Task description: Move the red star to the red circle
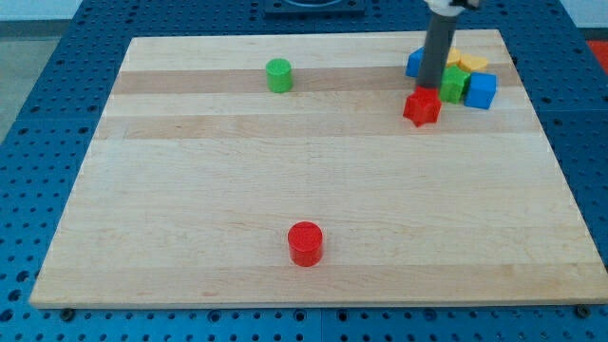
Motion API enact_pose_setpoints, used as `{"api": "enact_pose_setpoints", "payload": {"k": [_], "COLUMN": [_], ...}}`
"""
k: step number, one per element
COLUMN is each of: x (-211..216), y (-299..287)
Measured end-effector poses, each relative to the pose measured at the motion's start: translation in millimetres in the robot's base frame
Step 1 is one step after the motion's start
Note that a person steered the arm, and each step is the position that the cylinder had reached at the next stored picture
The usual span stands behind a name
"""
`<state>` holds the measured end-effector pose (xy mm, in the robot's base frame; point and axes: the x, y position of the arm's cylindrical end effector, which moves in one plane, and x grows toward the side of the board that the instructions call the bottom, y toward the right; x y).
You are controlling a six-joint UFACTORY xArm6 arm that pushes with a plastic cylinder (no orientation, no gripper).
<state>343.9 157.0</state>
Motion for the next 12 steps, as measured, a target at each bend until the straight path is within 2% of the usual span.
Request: {"api": "enact_pose_setpoints", "payload": {"k": [1,2,3,4,5,8,9,10,11,12], "x": [25,75,106,117,118,112,75,71,71,90], "y": [0,-3,-12,-31,-45,-39,-34,-34,-34,-51]}}
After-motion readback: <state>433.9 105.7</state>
